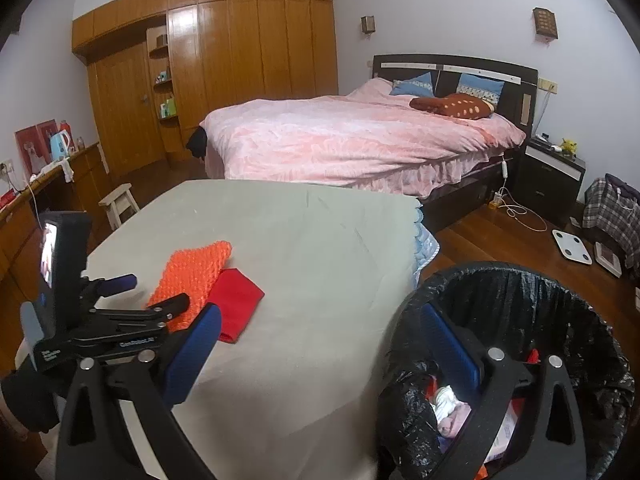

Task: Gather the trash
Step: 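Move the left gripper back to the table and grasp the orange mesh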

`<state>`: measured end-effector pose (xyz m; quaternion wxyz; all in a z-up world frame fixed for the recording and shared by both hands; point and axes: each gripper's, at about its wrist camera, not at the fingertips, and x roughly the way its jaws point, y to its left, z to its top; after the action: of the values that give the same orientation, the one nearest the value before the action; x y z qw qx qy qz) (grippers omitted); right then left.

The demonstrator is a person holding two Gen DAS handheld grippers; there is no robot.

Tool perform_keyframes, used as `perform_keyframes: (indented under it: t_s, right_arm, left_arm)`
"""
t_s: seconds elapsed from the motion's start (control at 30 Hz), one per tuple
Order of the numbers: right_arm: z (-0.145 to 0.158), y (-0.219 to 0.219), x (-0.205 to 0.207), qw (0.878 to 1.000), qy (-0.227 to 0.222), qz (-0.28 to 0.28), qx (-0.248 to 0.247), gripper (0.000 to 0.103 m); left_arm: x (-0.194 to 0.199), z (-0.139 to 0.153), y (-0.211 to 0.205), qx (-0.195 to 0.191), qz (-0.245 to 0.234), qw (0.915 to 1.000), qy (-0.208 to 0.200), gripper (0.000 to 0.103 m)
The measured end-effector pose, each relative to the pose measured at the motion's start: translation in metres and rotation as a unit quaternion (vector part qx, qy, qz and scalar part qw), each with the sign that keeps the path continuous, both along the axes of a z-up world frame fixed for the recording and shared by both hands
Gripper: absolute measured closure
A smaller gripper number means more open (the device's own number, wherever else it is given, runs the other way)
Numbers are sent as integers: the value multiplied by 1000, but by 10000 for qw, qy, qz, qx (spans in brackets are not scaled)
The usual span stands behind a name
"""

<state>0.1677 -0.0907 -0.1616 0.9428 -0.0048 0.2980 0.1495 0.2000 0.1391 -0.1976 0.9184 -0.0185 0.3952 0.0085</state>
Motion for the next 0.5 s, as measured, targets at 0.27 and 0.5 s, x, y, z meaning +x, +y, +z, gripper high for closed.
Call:
perform_keyframes:
  t_s: [0.27,0.5]
  right_arm:
    - [-3,7,1,10000,52,28,-45,6]
    - [0,8,0,10000,31,16,-78,6]
  left_arm:
    - [6,-10,-4,-439,-282,9985,165,35]
    - [-2,-5,-7,-641,-285,9975,56,72]
